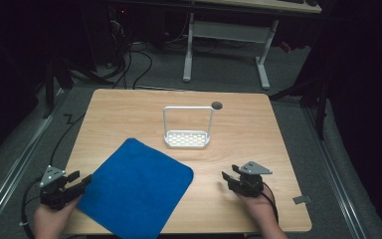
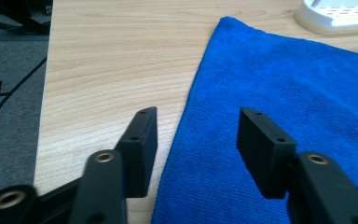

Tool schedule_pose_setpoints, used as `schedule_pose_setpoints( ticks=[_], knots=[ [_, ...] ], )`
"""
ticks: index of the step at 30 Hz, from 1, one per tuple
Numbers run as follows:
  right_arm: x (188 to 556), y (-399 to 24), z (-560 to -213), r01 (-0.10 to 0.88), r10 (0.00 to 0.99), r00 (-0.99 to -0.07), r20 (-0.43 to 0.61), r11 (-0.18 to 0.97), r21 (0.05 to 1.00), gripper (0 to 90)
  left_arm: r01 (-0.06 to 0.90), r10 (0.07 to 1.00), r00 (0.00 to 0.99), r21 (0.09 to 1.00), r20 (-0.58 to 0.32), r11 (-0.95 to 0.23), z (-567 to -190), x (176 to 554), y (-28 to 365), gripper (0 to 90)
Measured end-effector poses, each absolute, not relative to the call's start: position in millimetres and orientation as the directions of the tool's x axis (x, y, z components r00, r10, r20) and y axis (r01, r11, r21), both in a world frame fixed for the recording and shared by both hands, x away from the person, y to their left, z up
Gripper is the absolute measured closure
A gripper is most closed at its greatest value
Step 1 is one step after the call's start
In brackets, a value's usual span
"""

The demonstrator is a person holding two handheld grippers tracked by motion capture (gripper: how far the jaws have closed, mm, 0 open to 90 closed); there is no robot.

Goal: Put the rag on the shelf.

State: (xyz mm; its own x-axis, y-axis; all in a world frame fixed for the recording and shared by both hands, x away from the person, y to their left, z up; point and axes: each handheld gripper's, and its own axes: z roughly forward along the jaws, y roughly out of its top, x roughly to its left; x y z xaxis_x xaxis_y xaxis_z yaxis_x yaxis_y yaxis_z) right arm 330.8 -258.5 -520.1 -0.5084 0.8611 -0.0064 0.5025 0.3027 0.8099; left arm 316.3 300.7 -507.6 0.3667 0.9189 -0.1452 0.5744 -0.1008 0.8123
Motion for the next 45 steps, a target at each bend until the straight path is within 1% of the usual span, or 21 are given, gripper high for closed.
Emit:
schedule_pose_setpoints(
  ticks=[5, 7, 9, 10, 11, 12, 13, 14, 15, 16, 17, 19, 24, 28, 32, 35, 36, 37, 39, 42, 45],
  knots=[
    [331, -238, -518, 0.488, 0.83, -0.558, -0.001, 0.329, 0.808, 52.2, 0.576, 0.906, 0.391, 0.811, -0.162, -0.104, -508, 311, 300, 59.1],
    [331, -221, -516, 0.471, 0.802, -0.598, 0.01, 0.341, 0.814, 55.9, 0.584, 0.893, 0.419, 0.802, -0.166, -0.125, -509, 307, 295, 63.4],
    [331, -215, -515, 0.468, 0.793, -0.61, 0.012, 0.347, 0.813, 57.5, 0.588, 0.886, 0.431, 0.798, -0.17, -0.132, -510, 305, 293, 68.1],
    [330, -204, -514, 0.457, 0.768, -0.64, 0.016, 0.364, 0.812, 61.6, 0.592, 0.88, 0.441, 0.794, -0.176, -0.138, -510, 304, 291, 69.9],
    [330, -204, -514, 0.457, 0.768, -0.64, 0.016, 0.364, 0.812, 61.6, 0.602, 0.874, 0.45, 0.786, -0.185, -0.143, -511, 303, 288, 69.9],
    [330, -192, -514, 0.456, 0.741, -0.671, 0.037, 0.372, 0.809, 66.6, 0.614, 0.871, 0.462, 0.769, -0.168, -0.177, -513, 301, 283, 72.9],
    [330, -192, -514, 0.456, 0.741, -0.671, 0.037, 0.372, 0.809, 66.6, 0.614, 0.871, 0.462, 0.769, -0.168, -0.177, -513, 301, 283, 74.1],
    [329, -181, -516, 0.464, 0.708, -0.703, 0.065, 0.387, 0.797, 73.1, 0.624, 0.866, 0.472, 0.757, -0.167, -0.195, -516, 300, 278, 75.1],
    [329, -181, -516, 0.464, 0.708, -0.703, 0.065, 0.387, 0.797, 73.1, 0.624, 0.866, 0.472, 0.757, -0.167, -0.195, -516, 300, 278, 75.8],
    [327, -168, -517, 0.447, 0.673, -0.738, 0.056, 0.425, 0.787, 79.8, 0.634, 0.864, 0.477, 0.744, -0.16, -0.212, -518, 299, 274, 76.6],
    [327, -168, -517, 0.447, 0.673, -0.738, 0.056, 0.425, 0.787, 79.8, 0.634, 0.864, 0.477, 0.744, -0.16, -0.212, -518, 299, 274, 77.5],
    [325, -152, -520, 0.433, 0.627, -0.777, 0.054, 0.47, 0.769, 85.9, 0.643, 0.86, 0.484, 0.733, -0.164, -0.222, -521, 300, 270, 78.3],
    [322, -133, -524, 0.407, 0.581, -0.813, 0.03, 0.532, 0.742, 87.8, 0.65, 0.841, 0.523, 0.704, -0.141, -0.286, -528, 301, 256, 77.9],
    [322, -127, -529, 0.404, 0.574, -0.819, 0.009, 0.565, 0.72, 88.6, 0.642, 0.834, 0.538, 0.7, -0.121, -0.312, -527, 299, 252, 77.9],
    [325, -135, -529, 0.423, 0.598, -0.802, 0.01, 0.555, 0.717, 90.0, 0.642, 0.824, 0.55, 0.7, -0.136, -0.312, -528, 298, 250, 77.9],
    [328, -141, -529, 0.434, 0.614, -0.789, 0.014, 0.542, 0.72, 90.0, 0.645, 0.801, 0.575, 0.695, -0.166, -0.319, -527, 295, 245, 77.9],
    [329, -146, -529, 0.448, 0.626, -0.779, 0.022, 0.532, 0.718, 90.0, 0.653, 0.789, 0.583, 0.69, -0.196, -0.312, -527, 294, 243, 77.9],
    [332, -154, -529, 0.456, 0.645, -0.764, 0.013, 0.525, 0.719, 90.0, 0.666, 0.757, 0.602, 0.683, -0.255, -0.3, -528, 292, 236, 77.7],
    [333, -159, -529, 0.46, 0.656, -0.755, 0.01, 0.518, 0.721, 90.0, 0.662, 0.743, 0.617, 0.682, -0.259, -0.312, -528, 290, 231, 77.7],
    [338, -177, -529, 0.49, 0.703, -0.711, 0.007, 0.489, 0.722, 90.0, 0.622, 0.694, 0.684, 0.675, -0.223, -0.396, -526, 284, 206, 77.4],
    [340, -183, -529, 0.499, 0.721, -0.693, 0.0, 0.48, 0.722, 90.0, 0.61, 0.662, 0.713, 0.67, -0.231, -0.423, -525, 282, 196, 76.4]
  ],
)
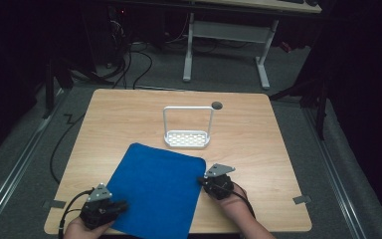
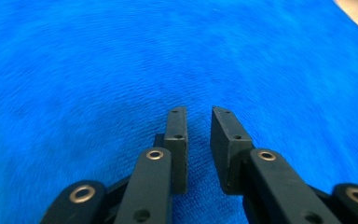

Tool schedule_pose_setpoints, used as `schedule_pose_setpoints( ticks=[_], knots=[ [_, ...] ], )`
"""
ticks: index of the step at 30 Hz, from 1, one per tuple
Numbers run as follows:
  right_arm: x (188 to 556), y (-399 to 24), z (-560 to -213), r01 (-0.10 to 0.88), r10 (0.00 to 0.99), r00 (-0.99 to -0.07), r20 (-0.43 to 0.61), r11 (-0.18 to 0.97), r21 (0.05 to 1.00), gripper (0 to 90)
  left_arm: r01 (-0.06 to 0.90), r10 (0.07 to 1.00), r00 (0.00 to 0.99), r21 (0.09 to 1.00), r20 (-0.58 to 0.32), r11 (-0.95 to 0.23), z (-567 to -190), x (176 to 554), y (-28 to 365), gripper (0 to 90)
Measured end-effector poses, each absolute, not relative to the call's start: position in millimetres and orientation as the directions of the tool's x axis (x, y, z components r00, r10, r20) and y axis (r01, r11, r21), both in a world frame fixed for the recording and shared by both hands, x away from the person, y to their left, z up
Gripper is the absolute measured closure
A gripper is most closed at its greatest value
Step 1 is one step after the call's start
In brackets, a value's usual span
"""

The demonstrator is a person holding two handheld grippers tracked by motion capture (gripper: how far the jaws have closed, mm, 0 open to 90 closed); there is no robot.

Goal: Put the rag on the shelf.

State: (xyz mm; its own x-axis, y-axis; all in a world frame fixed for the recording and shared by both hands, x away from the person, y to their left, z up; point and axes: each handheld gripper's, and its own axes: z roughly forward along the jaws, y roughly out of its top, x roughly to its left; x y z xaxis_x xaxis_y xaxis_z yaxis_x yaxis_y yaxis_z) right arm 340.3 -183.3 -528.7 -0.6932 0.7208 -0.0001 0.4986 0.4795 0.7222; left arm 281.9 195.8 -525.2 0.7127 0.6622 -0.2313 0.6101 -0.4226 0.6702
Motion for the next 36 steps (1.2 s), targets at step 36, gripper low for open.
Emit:
schedule_pose_setpoints(
  ticks=[36],
  knots=[
    [315, -226, -527, 0.542, 0.785, -0.619, -0.01, 0.436, 0.718, 81.4, 0.537, 0.571, 0.793, 0.687, -0.214, -0.489, -526, 302, 155, 68.6]
  ],
)
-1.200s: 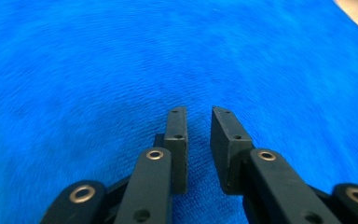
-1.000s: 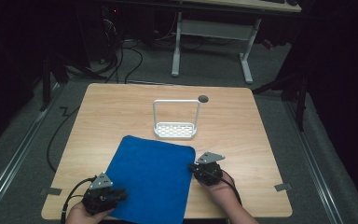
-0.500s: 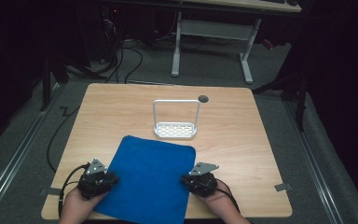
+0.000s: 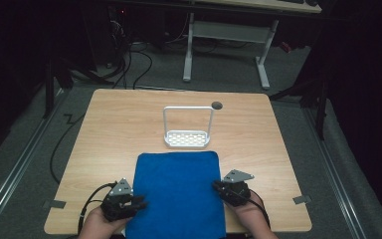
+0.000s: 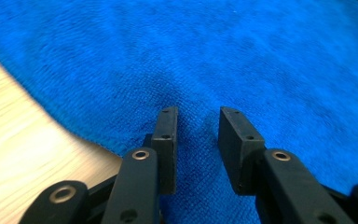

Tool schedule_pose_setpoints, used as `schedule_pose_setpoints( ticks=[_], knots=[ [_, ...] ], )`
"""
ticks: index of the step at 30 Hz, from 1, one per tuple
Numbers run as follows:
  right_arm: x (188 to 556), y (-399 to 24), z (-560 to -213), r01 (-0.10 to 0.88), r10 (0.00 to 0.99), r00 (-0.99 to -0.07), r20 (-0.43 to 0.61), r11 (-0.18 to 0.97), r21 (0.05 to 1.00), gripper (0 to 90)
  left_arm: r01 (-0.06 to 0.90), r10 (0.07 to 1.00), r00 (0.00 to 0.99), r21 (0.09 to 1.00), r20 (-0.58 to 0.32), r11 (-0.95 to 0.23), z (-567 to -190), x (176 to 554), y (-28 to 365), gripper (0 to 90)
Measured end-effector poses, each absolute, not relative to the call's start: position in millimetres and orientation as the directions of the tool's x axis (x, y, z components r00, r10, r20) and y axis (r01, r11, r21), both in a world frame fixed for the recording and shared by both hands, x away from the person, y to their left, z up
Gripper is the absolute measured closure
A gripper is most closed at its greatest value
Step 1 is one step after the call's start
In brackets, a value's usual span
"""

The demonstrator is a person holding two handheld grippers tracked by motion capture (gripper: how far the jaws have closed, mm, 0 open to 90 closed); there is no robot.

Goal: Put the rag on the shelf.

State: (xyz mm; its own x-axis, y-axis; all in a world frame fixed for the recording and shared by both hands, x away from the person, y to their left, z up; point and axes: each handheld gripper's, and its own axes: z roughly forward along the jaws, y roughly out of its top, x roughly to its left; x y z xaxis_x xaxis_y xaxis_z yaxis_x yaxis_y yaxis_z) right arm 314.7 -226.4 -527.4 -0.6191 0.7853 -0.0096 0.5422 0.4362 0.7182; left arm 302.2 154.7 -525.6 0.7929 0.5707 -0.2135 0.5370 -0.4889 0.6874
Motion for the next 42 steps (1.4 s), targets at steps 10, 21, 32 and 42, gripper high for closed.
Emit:
schedule_pose_setpoints(
  ticks=[10, 21, 32, 42],
  knots=[
    [299, -248, -526, 0.568, 0.812, -0.584, -0.006, 0.414, 0.711, 81.3, 0.524, 0.507, 0.823, 0.684, -0.255, -0.508, -526, 297, 144, 70.8],
    [303, -263, -523, 0.569, 0.827, -0.559, 0.058, 0.332, 0.753, 69.4, 0.523, 0.598, 0.773, 0.748, -0.213, -0.41, -521, 310, 160, 60.0],
    [307, -263, -524, 0.541, 0.817, -0.575, 0.039, 0.344, 0.768, 62.1, 0.59, 0.776, 0.599, 0.764, -0.197, -0.262, -528, 384, 159, 52.9],
    [308, -265, -523, 0.533, 0.817, -0.575, 0.045, 0.333, 0.778, 54.2, 0.606, 0.775, 0.6, 0.744, -0.198, -0.279, -534, 413, 133, 67.5]
  ],
)
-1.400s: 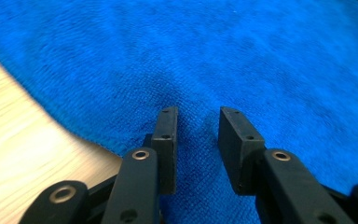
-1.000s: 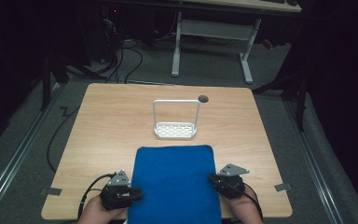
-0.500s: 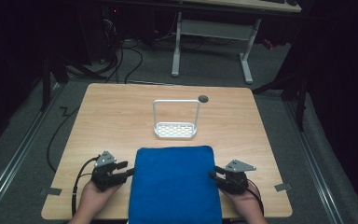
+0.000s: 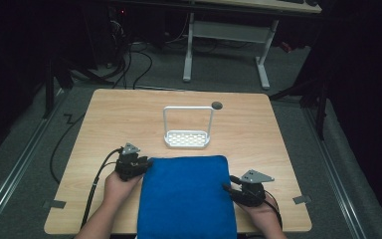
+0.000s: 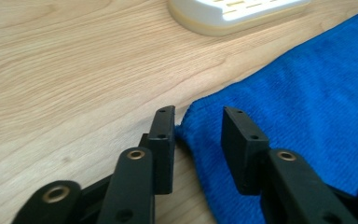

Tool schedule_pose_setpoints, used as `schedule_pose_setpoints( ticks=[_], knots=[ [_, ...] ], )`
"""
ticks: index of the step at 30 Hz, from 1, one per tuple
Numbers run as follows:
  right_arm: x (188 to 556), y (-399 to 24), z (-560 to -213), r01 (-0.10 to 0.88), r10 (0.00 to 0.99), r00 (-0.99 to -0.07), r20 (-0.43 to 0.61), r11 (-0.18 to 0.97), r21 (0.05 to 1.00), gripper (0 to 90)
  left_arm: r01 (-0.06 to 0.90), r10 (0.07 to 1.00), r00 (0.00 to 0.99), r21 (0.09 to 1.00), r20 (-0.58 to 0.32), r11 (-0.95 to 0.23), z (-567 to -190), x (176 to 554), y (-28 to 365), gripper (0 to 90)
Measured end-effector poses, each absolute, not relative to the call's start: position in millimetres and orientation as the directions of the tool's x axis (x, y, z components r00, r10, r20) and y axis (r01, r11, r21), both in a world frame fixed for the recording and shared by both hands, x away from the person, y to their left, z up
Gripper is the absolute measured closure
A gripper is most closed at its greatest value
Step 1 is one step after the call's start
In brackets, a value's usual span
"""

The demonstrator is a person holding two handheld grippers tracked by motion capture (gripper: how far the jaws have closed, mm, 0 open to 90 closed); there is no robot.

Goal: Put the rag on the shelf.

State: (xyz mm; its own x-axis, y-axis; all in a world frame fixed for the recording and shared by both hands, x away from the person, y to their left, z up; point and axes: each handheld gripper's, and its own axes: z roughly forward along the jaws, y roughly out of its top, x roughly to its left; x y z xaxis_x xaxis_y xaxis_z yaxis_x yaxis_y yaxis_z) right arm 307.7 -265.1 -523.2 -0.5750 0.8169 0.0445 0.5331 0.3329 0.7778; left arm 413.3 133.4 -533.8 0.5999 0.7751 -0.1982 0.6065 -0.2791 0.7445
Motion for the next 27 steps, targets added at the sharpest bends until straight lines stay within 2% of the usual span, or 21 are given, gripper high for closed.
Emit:
schedule_pose_setpoints(
  ticks=[1, 2, 6, 7, 10, 18, 20, 24, 27],
  knots=[
    [309, -265, -524, 0.531, 0.816, -0.577, 0.043, 0.334, 0.779, 53.7, 0.603, 0.774, 0.601, 0.749, -0.199, -0.275, -535, 413, 133, 73.6],
    [309, -265, -524, 0.531, 0.816, -0.577, 0.043, 0.334, 0.779, 53.7, 0.6, 0.772, 0.603, 0.752, -0.2, -0.273, -536, 413, 132, 73.6],
    [314, -262, -524, 0.537, 0.824, -0.564, 0.046, 0.324, 0.778, 51.7, 0.603, 0.771, 0.603, 0.75, -0.206, -0.271, -537, 412, 133, 85.2],
    [317, -261, -523, 0.535, 0.838, -0.543, 0.05, 0.3, 0.79, 47.7, 0.601, 0.771, 0.603, 0.751, -0.204, -0.272, -537, 412, 133, 86.1],
    [326, -260, -519, 0.539, 0.854, -0.516, 0.069, 0.261, 0.801, 47.0, 0.598, 0.775, 0.603, 0.75, -0.188, -0.283, -536, 410, 133, 86.3],
    [354, -252, -517, 0.526, 0.874, -0.487, -0.007, 0.299, 0.797, 51.7, 0.606, 0.773, 0.599, 0.749, -0.21, -0.266, -537, 411, 135, 86.0],
    [374, -252, -518, 0.562, 0.892, -0.451, -0.007, 0.29, 0.775, 52.5, 0.607, 0.773, 0.598, 0.749, -0.211, -0.265, -537, 411, 135, 85.9],
    [390, -252, -521, 0.601, 0.904, -0.428, 0.022, 0.266, 0.754, 55.1, 0.605, 0.772, 0.601, 0.749, -0.208, -0.269, -537, 411, 135, 85.2],
    [395, -247, -524, 0.626, 0.906, -0.424, 0.019, 0.277, 0.729, 62.1, 0.605, 0.771, 0.601, 0.75, -0.21, -0.268, -537, 411, 135, 85.0]
  ],
)
